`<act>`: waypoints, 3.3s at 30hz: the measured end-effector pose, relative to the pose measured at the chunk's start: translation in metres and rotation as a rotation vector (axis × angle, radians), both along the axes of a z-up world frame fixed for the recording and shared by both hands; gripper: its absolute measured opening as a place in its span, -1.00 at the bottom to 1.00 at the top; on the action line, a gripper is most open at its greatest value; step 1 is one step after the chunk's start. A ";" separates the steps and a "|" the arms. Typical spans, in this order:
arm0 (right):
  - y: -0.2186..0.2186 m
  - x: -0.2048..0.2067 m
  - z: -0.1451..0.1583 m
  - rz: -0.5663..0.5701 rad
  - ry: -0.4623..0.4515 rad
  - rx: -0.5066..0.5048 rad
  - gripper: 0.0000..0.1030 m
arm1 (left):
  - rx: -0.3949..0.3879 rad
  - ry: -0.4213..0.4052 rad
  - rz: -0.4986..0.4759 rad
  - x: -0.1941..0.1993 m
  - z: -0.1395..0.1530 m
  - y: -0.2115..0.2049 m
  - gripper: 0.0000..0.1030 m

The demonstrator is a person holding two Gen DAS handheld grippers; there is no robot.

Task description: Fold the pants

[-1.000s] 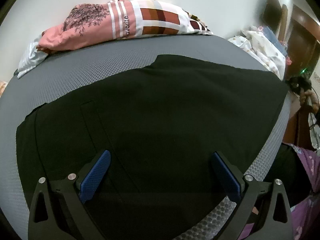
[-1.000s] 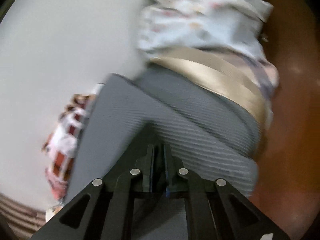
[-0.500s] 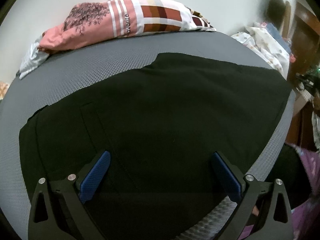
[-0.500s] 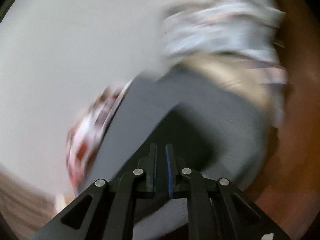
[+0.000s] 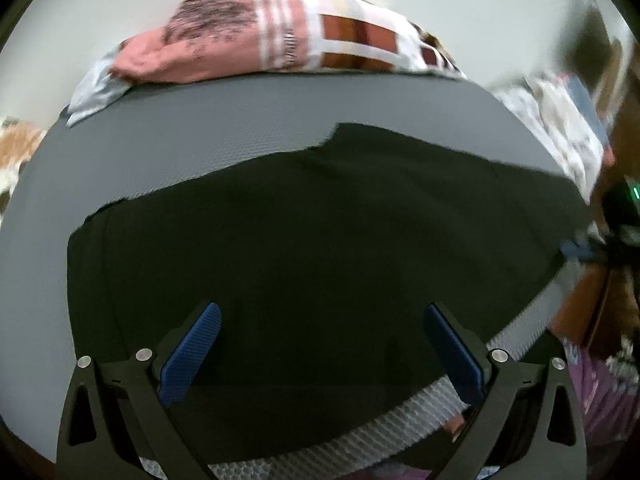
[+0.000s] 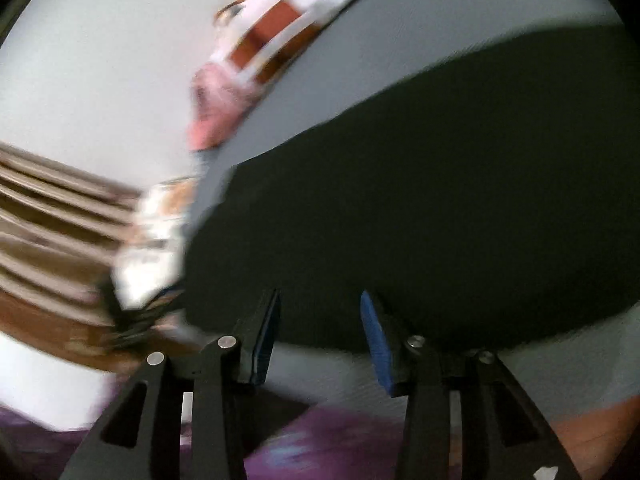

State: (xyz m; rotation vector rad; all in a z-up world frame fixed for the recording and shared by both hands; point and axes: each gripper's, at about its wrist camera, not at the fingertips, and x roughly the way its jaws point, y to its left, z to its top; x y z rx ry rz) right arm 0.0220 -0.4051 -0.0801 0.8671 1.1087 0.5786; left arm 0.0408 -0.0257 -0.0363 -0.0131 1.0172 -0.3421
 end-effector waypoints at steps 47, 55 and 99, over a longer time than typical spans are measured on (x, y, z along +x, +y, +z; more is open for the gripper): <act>0.052 0.006 -0.066 -0.140 0.278 0.242 -0.70 | 0.020 0.051 0.078 0.006 -0.029 0.025 0.96; 0.006 -0.001 -0.058 -0.175 0.302 0.246 -0.37 | 0.060 0.050 0.061 0.004 -0.031 0.025 0.96; -0.072 -0.010 0.009 -0.097 -0.061 -0.590 -0.90 | 0.114 0.032 0.045 0.000 -0.039 0.021 0.99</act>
